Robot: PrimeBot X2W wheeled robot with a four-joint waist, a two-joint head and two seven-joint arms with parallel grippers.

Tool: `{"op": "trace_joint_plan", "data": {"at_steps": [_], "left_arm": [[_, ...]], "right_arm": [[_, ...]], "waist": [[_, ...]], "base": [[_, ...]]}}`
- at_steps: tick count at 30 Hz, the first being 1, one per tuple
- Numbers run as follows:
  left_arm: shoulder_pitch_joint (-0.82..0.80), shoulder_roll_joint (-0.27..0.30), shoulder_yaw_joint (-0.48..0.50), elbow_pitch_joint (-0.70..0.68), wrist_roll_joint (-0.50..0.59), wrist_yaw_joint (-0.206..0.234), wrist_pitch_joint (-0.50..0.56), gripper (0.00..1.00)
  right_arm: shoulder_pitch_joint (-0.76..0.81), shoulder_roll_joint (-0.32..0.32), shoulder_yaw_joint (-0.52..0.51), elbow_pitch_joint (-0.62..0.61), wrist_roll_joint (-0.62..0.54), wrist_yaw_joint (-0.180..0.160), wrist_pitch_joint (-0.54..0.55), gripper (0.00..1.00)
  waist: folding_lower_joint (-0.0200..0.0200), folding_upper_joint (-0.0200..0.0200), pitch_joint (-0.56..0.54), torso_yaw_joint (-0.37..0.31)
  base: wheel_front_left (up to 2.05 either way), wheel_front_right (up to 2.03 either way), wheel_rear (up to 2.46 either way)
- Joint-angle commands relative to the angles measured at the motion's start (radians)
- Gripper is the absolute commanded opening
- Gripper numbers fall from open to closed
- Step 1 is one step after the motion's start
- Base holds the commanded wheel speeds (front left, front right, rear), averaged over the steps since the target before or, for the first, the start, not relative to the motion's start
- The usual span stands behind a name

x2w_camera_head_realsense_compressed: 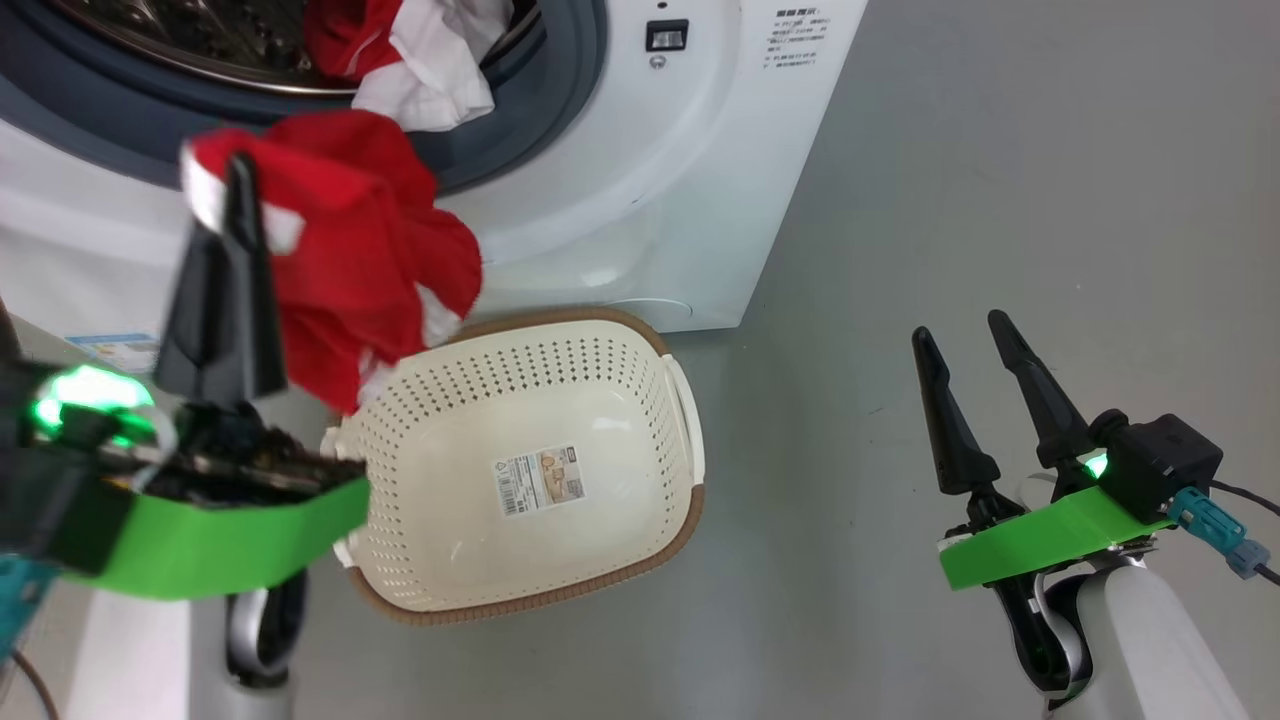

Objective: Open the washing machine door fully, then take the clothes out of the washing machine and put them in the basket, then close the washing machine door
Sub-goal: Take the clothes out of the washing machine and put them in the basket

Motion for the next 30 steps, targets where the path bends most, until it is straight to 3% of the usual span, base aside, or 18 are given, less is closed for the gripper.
{"op": "trace_joint_plan", "data": {"at_steps": [1, 11, 30], "left_arm": [[0.023, 0.017, 0.019, 0.001, -0.016, -0.003, -0.005, 0.0], [0.053, 0.016, -0.101, 0.318, -0.073, -0.003, -0.005, 0.0], [-0.187, 0.069, -0.167, 0.911, -0.121, -0.003, -0.005, 0.0]], "right_arm": [[0.015, -0.001, 0.021, -0.026, -0.002, 0.01, -0.005, 1.0], [-0.004, 0.005, 0.018, -0.031, -0.005, 0.01, -0.005, 1.0], [-0.07, 0.037, 0.032, -0.051, -0.013, 0.01, -0.005, 1.0]], "waist": [[0.0, 0.0, 0.004, -0.003], [0.0, 0.0, 0.048, -0.007], [0.0, 0.0, 0.214, -0.059]], "base": [[0.0, 0.0, 0.0], [0.0, 0.0, 0.0], [0.0, 0.0, 0.0]]}}
